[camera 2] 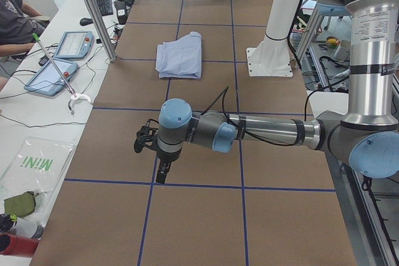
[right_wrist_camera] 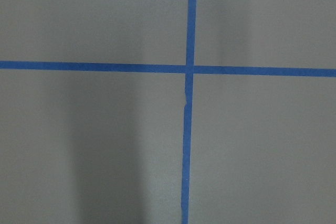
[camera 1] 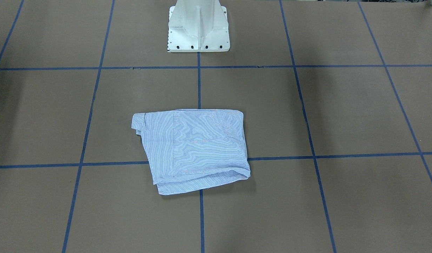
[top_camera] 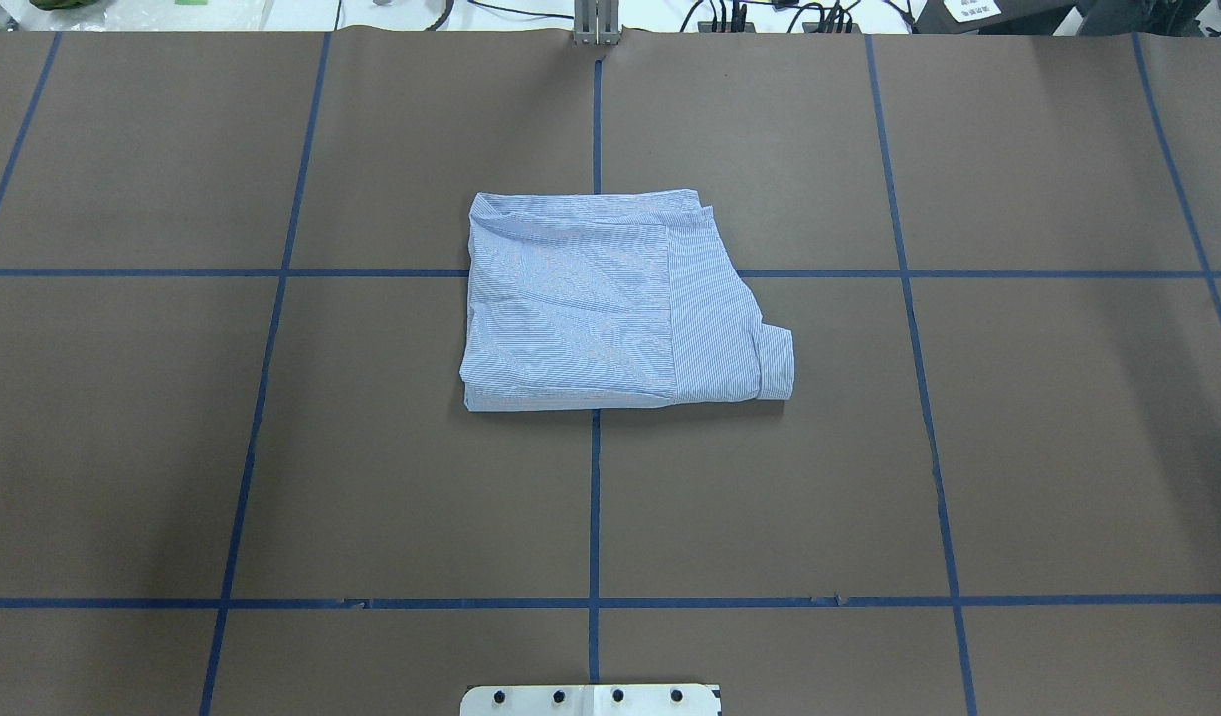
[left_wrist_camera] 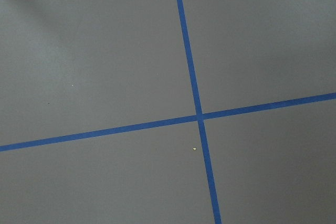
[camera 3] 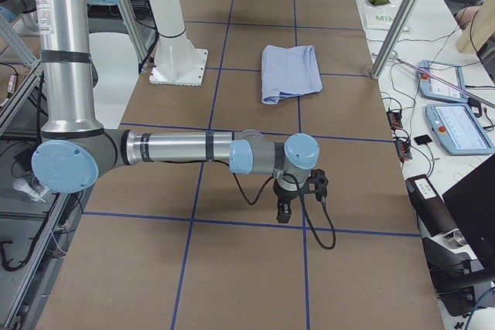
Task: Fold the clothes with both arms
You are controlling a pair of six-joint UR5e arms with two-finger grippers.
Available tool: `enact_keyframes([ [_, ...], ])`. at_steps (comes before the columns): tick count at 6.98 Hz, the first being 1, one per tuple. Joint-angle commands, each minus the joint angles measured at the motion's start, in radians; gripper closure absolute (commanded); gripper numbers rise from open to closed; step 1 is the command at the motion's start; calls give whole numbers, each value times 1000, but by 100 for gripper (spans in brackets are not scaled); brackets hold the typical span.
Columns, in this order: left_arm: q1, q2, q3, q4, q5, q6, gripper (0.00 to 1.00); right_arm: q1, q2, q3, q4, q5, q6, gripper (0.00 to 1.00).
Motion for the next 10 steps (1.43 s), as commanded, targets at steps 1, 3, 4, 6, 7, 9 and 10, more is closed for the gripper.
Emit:
enact_keyframes([
  [1,1,-3,12,0,-76,5,0,11,-2,3,0,7,-3,0],
  [3,1,-4,12,-2,-76,8,0,11,-8,9,0,30,-1,0],
  [4,1,0,11,-2,-78,8,0,11,-25,3,2,59,-1,0],
  [6,1,6,-3,1,-81,6,0,11,-29,46,0,72,-1,0],
  [7,1,6,-3,1,-81,5,0,11,-63,58,2,66,-3,0],
  [9,2,2,-5,-4,-95,5,0,11,-63,49,2,61,-13,0],
  [10,1,3,-15,-2,-95,5,0,11,-60,60,8,55,-7,0],
])
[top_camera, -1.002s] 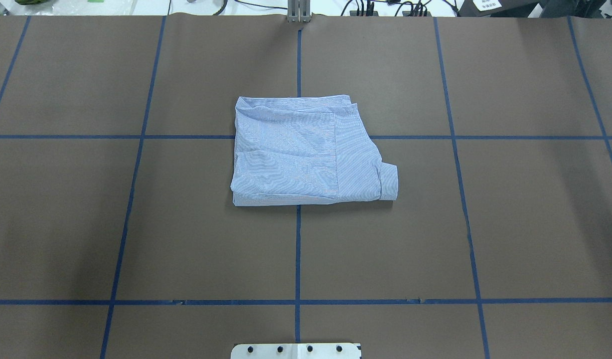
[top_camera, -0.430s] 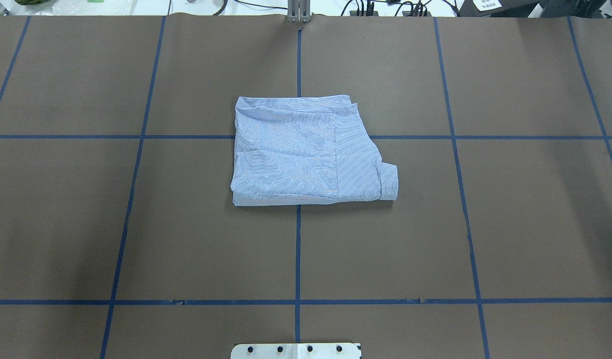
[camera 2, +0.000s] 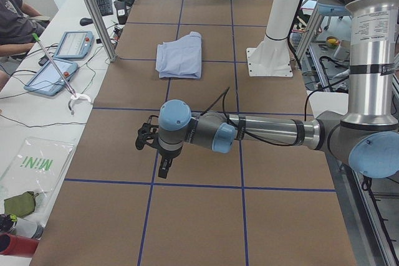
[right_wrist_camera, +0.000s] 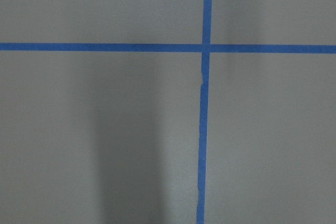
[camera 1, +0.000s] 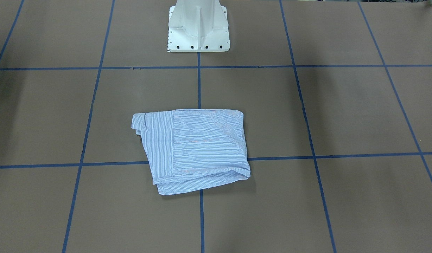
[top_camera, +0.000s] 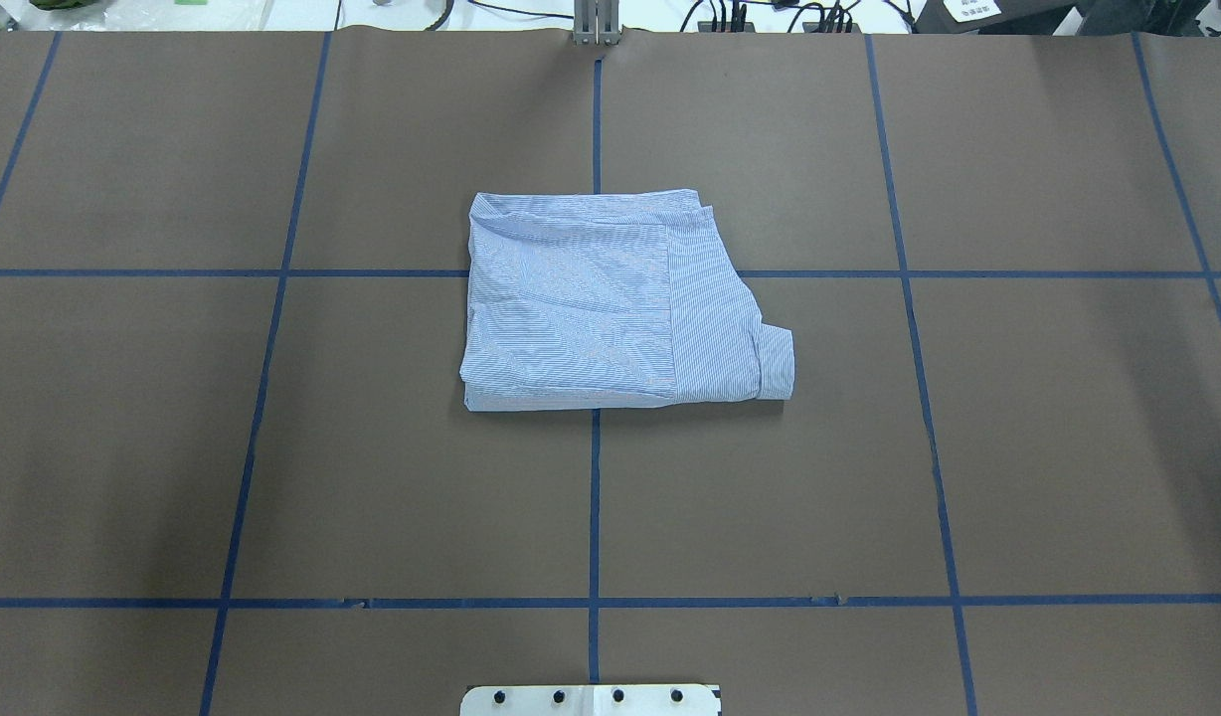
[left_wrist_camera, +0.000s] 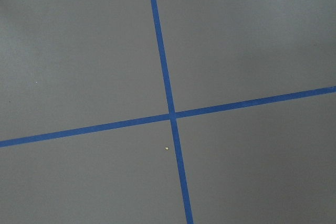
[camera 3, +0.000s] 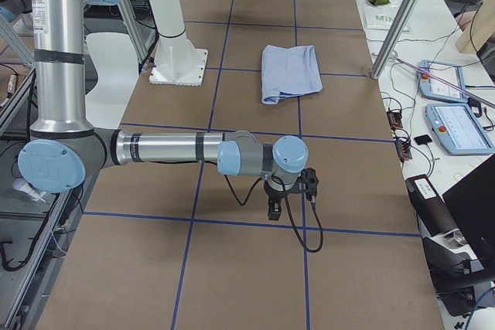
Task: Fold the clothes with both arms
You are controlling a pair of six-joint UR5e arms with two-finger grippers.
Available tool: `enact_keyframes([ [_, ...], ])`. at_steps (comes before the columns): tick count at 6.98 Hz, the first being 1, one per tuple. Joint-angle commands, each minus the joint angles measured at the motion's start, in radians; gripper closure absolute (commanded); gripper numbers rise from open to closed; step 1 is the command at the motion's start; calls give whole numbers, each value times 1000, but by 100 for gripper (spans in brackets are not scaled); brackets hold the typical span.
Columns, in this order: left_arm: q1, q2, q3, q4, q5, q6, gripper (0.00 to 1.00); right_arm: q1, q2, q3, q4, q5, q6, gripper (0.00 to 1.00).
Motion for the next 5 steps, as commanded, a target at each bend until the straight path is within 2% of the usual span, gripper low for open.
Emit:
enact_keyframes([
  [1,0,1,-4,1,0,0,0,0,9,-3,16,-49,4,0],
  [5,0,-10,-8,-8,-2,0,0,18,1,17,42,-39,6,0],
])
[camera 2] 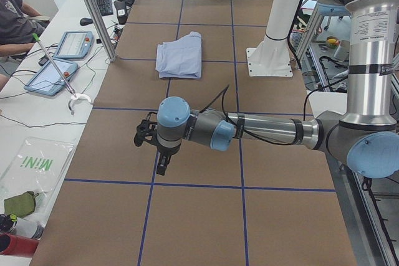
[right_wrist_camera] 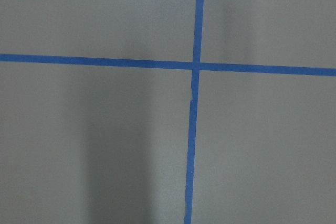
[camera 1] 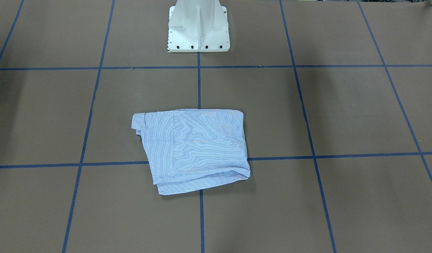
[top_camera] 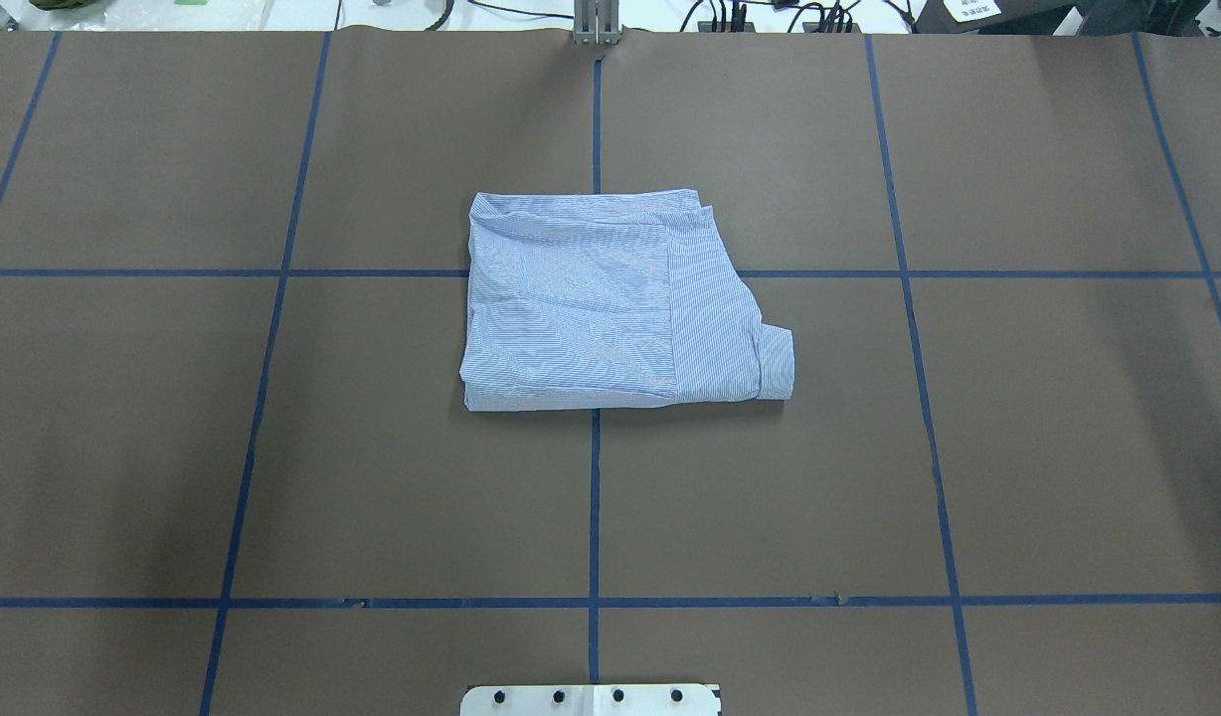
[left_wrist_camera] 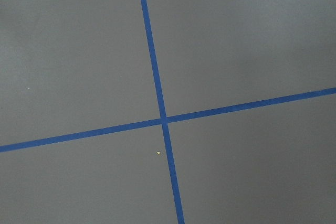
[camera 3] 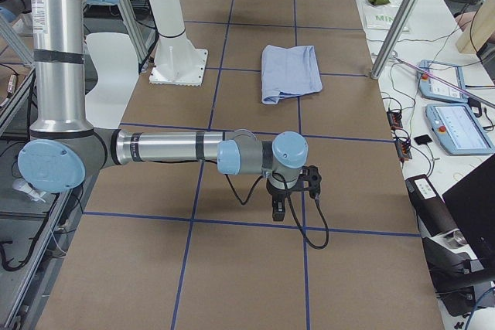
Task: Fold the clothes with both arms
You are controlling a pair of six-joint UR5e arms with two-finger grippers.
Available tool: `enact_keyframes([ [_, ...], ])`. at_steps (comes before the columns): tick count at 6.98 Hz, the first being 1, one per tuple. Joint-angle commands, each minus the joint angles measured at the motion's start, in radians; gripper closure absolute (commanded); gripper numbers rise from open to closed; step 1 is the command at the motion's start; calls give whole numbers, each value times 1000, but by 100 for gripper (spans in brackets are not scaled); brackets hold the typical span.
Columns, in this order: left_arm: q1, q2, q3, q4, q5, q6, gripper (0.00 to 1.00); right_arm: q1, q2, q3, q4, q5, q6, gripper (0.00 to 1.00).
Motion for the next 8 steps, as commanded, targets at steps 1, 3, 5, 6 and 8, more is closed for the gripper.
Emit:
enact_keyframes([
  [1,-1,-1,2,-7,1,0,0,5,-4,6,2,3,4,0],
  [3,-1,2,-6,-6,0,0,0,5,-6,7,0,15,4,0],
  [5,-1,4,-3,-6,0,0,0,5,-9,13,2,30,3,0],
  [6,-1,4,-1,-6,0,2,0,5,-16,12,2,40,1,0],
  [8,-1,7,-6,-6,0,2,0,5,-15,3,2,34,3,0],
])
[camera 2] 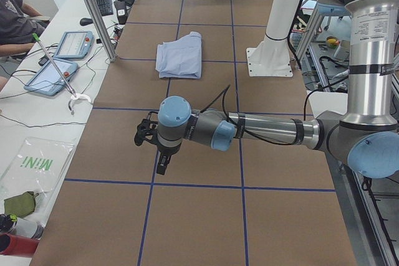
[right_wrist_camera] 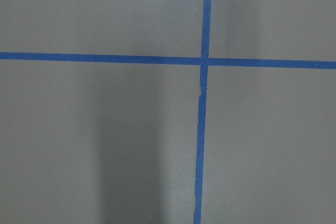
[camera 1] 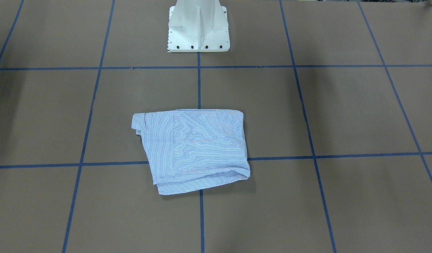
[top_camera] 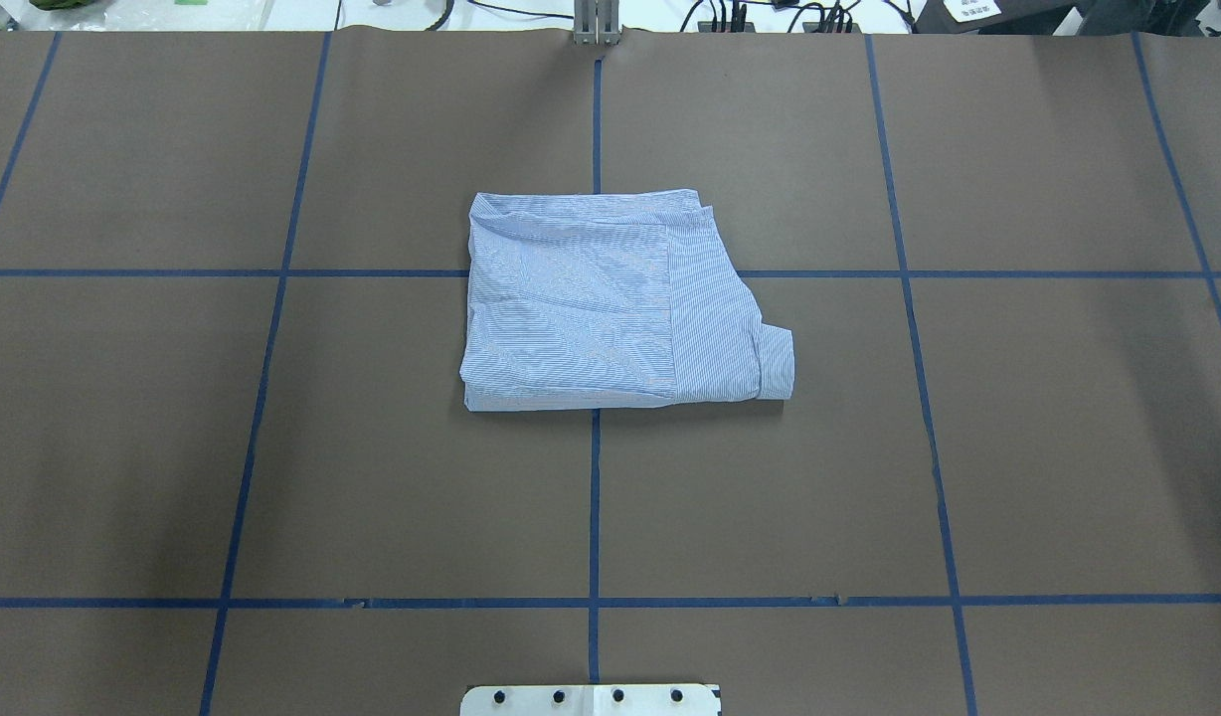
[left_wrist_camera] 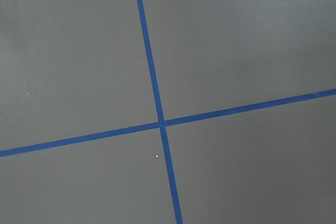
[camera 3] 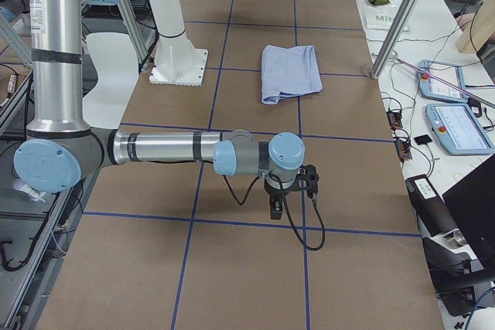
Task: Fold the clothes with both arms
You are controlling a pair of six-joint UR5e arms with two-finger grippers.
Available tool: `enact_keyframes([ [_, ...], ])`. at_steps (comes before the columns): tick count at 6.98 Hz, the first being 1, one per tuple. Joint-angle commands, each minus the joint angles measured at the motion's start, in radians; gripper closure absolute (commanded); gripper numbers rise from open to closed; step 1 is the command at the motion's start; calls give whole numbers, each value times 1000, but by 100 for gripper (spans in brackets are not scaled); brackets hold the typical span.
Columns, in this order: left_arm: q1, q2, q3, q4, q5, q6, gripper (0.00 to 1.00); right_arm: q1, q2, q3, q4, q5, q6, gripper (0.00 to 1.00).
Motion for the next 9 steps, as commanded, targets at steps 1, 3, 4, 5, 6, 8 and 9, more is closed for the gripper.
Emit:
enact_keyframes([
  [1,0,2,-4,-2,0,2,0,0,0,-3,0,-2,0,0],
  [3,0,5,-39,1,-8,0,0,0,1,-8,0,-2,-1,0],
  [4,0,6,-36,1,-43,-3,0,0,1,-10,0,-4,0,0],
  [5,0,6,-31,1,-44,0,0,0,1,-10,0,-4,0,0],
  [6,0,8,-33,1,-43,0,0,0,3,-10,0,-4,0,0],
  [8,0,8,-24,-2,-44,3,0,0,5,-11,0,-5,0,0],
  [9,0,8,-24,-2,-44,3,0,-1,3,-14,0,-5,0,0],
])
